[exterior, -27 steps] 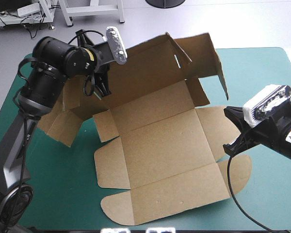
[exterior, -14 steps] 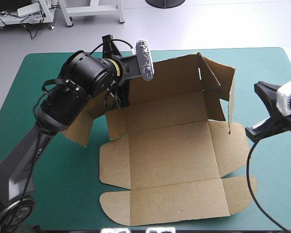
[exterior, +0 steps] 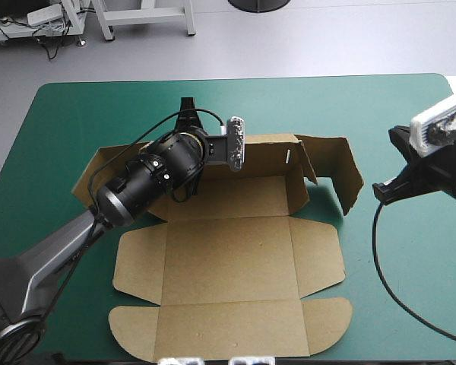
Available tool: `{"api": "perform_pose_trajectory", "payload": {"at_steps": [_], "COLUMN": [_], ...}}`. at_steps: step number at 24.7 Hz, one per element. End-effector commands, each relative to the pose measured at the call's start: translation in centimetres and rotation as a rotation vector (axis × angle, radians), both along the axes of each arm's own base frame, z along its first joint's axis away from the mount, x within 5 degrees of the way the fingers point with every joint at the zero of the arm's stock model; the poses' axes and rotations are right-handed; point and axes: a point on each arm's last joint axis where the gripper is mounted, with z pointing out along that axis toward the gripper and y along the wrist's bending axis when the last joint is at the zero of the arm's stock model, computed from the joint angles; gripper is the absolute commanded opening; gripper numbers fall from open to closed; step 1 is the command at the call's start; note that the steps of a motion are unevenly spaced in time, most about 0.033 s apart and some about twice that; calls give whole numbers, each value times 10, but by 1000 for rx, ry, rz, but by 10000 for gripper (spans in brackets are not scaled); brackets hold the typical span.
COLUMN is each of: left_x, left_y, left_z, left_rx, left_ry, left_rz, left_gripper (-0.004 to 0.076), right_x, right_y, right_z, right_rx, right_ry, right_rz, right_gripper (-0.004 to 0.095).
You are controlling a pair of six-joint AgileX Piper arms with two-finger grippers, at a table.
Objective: Fold the box
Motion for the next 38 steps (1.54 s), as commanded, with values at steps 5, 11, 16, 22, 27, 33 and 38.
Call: {"api": "perform_pose_trajectory", "payload": {"at_steps": [5,11,16,22,27,33,38], "left_x": [-22,-26,-25,-25,-20,-14,-13], "left_y": [-10,-14,-14,-14,-12,-9,-8], "left_z": [28,29,29,30,13,-18,-15], "left_rx": [-90,-74,-97,-115,-63,9,-6], "left_ry": [-167,-185,-187,-196,-262,-396,-436], "left_rz": [-48,-60,-38,-32,-6,0,12], "left_gripper": [-10,-10,-10,-10,-10,-10,-10], "right_x": [54,105,152,206,232,236,244], "right_y": [9,19,29,35,33,25,25], "right_z": [-3,0,-6,-34,-57,-60,-62], "right_rx": [-8,-17,-40,-56,5,20,16], "right_ry": [19,62,162,337,423,430,388], "right_rz": [-13,-15,-4,-16,23,35,28], "right_gripper": [-18,-17,-18,-17,-18,-17,-17]}}
